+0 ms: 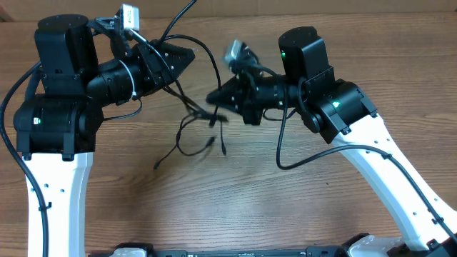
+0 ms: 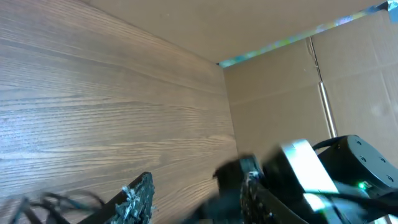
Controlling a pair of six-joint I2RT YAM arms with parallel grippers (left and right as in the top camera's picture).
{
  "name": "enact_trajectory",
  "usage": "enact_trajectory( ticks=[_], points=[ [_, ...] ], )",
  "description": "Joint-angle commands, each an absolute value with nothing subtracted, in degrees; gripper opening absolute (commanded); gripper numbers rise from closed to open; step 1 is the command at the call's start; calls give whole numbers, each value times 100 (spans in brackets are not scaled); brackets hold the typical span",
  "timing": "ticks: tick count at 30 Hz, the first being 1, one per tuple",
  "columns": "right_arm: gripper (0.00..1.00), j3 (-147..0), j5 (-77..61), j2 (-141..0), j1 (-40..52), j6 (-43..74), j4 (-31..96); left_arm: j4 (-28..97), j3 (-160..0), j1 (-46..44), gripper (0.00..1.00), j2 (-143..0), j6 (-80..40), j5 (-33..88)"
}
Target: Untangle cables
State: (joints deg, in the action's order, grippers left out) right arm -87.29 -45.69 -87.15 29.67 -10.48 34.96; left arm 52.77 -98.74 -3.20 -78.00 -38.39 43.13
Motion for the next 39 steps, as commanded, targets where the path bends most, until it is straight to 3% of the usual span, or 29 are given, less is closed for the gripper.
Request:
enact_trajectory(
  ticks=[1, 7, 10, 14, 15, 16, 17, 21, 24, 27, 30, 34, 39],
  points=[
    [4, -8737, -1192, -8632, 2851, -377, 3518, 5286, -10033, -340, 44, -7749, -3723, 4348],
    [4, -8737, 2991, -8632, 2694, 1131, 3710, 5288, -10033, -340, 44, -7752, -3723, 4278],
    [4, -8737, 3951, -8632, 2674, 1374, 3721, 5286, -10033, -340, 44, -7752, -3726, 4281],
    [4, -8737, 4257, -8632, 2641, 1376, 3710, 5284, -10033, -340, 45, -7752, -3726, 4285],
    [24, -8737, 4226, -8632, 2622, 1376, 3688, 5286, -10033, -340, 44, -7752, -3726, 4287],
    [82, -8737, 4038, -8632, 2611, 1374, 3673, 5286, -10033, -340, 44, -7752, -3728, 4292],
    [100, -8737, 3778, -8632, 2611, 1372, 3701, 5286, -10033, -340, 45, -7752, -3728, 4300],
    [100, -8739, 2150, -8632, 2613, 1302, 4195, 5286, -10033, -340, 45, -7752, -3728, 4305],
    [100, -8739, 239, -8632, 2613, 561, 4508, 5286, -10033, -340, 45, -7752, -3728, 4303],
    [88, -8739, -2021, -8632, 2613, -458, 4657, 5269, -10033, -340, 45, -7752, -3728, 4303],
    [87, -8739, -3719, -8632, 2620, -851, 4766, 5264, -10033, -340, 45, -7752, -3728, 4303],
    [85, -8739, -4829, -8632, 2703, -1339, 5170, 5264, -10033, -340, 44, -7752, -3728, 4300],
    [80, -8739, -4919, -8632, 2989, -1839, 5793, 5210, -10033, -340, 44, -7752, -3728, 4283]
  ],
)
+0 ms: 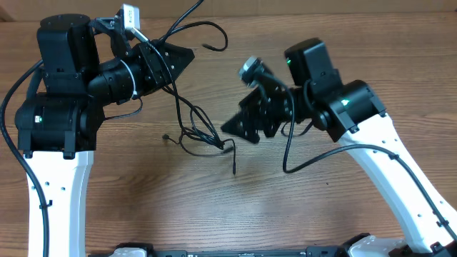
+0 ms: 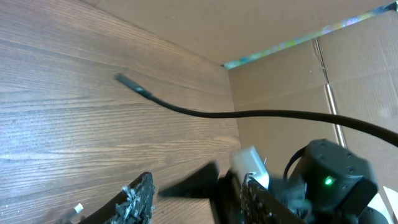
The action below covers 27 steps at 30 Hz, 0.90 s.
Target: Untangle cables
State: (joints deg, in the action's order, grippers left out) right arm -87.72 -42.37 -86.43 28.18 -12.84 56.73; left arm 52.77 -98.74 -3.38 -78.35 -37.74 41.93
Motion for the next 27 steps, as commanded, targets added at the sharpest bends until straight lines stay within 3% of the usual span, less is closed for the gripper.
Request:
enact_trajectory(
  ticks=[1, 5, 16, 21, 23, 25, 26, 27],
  points=[
    [79, -8739, -4919, -8632, 3063, -1977, 5916, 5181, -10033, -340, 44, -7752, -3728, 4281],
    [76, -8737, -4895, -8632, 3291, -2383, 6069, 5105, -10033, -340, 44, -7752, -3778, 4276],
    [71, -8733, -4895, -8654, 3376, -2475, 5599, 5118, -10033, -340, 22, -7752, -5116, 4016],
    [74, -8659, -4895, -8726, 3376, -2475, 5494, 5081, -10033, -340, 20, -7752, -5610, 3929],
    [59, -8578, -4897, -8766, 3376, -2475, 5448, 5039, -10033, -340, 20, -7752, -5745, 3841],
    [19, -8549, -4895, -8827, 3374, -2475, 5457, 4974, -10033, -340, 21, -7752, -5745, 3830],
    [4, -8549, -4895, -8868, 3374, -2473, 5457, 4943, -10033, -340, 21, -7752, -5743, 3833],
    [4, -8549, -4893, -8899, 3374, -2473, 5454, 4934, -10033, -340, 22, -7752, -5743, 3833]
  ],
)
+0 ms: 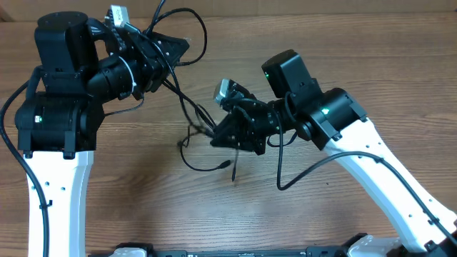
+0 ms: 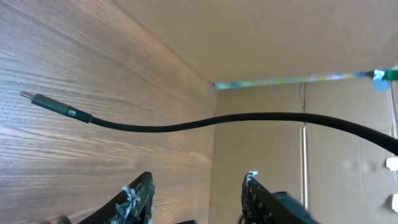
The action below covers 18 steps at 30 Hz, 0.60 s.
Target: Untangle cables
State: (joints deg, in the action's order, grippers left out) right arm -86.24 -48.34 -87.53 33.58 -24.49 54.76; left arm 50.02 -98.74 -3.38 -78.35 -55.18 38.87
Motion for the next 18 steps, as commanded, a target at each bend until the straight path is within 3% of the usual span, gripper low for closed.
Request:
enact_trajectory(
  ticks=[1, 7, 18],
  points=[
    [4, -8549, -4890, -8917, 3374, -2473, 5448, 4928, -10033, -340, 23, -7752, -5741, 3833],
    [4, -8549, -4698, -8917, 3103, -2204, 5168, 4943, -10033, -340, 25, -7752, -5520, 3833],
    [4, -8552, -4611, -8890, 1925, -174, 4016, 5465, -10033, -340, 27, -7752, -5225, 3328]
  ],
)
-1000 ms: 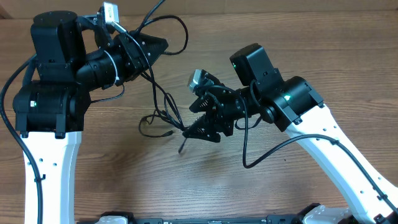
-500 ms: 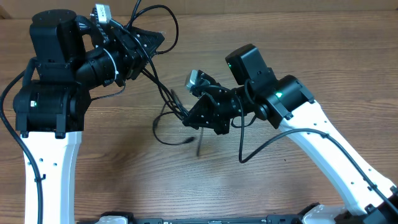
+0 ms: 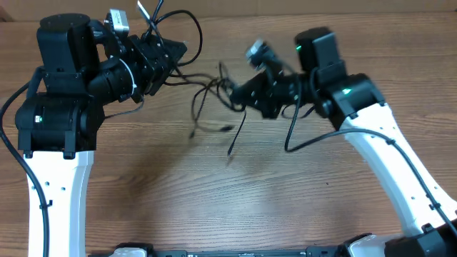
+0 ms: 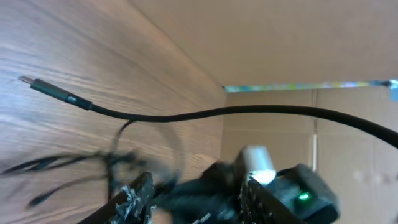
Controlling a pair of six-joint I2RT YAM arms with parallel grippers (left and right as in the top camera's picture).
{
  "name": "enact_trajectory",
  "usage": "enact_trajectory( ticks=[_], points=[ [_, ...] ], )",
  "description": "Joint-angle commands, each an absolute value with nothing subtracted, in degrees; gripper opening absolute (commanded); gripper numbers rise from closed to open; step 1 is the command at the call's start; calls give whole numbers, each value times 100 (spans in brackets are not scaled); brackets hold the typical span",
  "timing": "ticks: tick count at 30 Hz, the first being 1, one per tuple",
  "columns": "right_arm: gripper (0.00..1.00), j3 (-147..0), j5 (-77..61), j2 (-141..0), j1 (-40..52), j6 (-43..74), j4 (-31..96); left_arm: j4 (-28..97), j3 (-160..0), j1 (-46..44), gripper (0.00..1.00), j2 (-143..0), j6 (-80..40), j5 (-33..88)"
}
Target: Untangle cables
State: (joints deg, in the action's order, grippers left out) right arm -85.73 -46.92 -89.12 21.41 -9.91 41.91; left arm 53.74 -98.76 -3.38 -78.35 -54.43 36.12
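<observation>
A tangle of thin black cables (image 3: 211, 93) is stretched in the air between my two grippers, with loose plug ends (image 3: 230, 150) dangling under it. At the upper left, my left gripper (image 3: 173, 57) is shut on the cables, and a loop (image 3: 187, 21) rises behind it. From the right, my right gripper (image 3: 239, 91) is shut on a strand of the tangle. In the left wrist view one cable (image 4: 186, 115) arcs across to a free plug (image 4: 28, 81). The left fingertips (image 4: 140, 191) frame the blurred tangle, with the right arm (image 4: 298, 196) behind it.
The wooden table (image 3: 214, 200) lies under the hanging cables. Cardboard walls (image 4: 280, 37) close off the far side. Each arm's own black lead (image 3: 289, 139) hangs beside it. The white arm links (image 3: 57, 200) stand at the front left and right.
My right gripper has gone from low at the middle of the tangle to up and to the right. The tangle has come off the table and now stretches out between the grippers.
First both grippers were close together at the tangle. Then my right gripper was back to the right, apart from the cables, which hung from the left gripper to the table. It was then down at the tangle, and now holds it raised to the right.
</observation>
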Motion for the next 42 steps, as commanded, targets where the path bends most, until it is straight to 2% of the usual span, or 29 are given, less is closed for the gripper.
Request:
enact_trajectory(
  ticks=[1, 14, 28, 29, 31, 32, 35, 36, 42],
  points=[
    [4, -8552, -4604, -8882, 1822, 12, 3852, 5559, -10033, -340, 28, -7752, -5203, 3232],
    [4, -8562, -4045, -8322, 489, 1098, 2738, 6379, -9992, -340, 32, -7752, -5052, 2056],
    [4, -8562, -2829, -7061, -766, 1114, 2620, 6755, -9701, -338, 38, -7752, -4958, 1444],
    [4, -8562, -2832, -6982, -838, 1114, 2620, 6751, -9668, -338, 41, -7752, -4921, 1439],
    [4, -8562, -2832, -6851, -902, 1111, 2620, 6742, -9581, -340, 57, -7754, -4921, 1439],
    [4, -8562, -2829, -6796, -908, 1109, 2615, 6735, -9542, -340, 62, -7754, -4919, 1439],
    [4, -8562, -2832, -6637, -908, 1111, 2526, 6705, -9389, -338, 97, -7762, -4772, 1439],
    [4, -8562, -2838, -6608, -908, 1111, 2506, 6705, -9365, -338, 100, -7778, -4713, 1439],
    [4, -8562, -3830, -6578, -899, 1107, 2687, 6643, -9336, -340, 100, -7885, -4617, 1765]
  ],
)
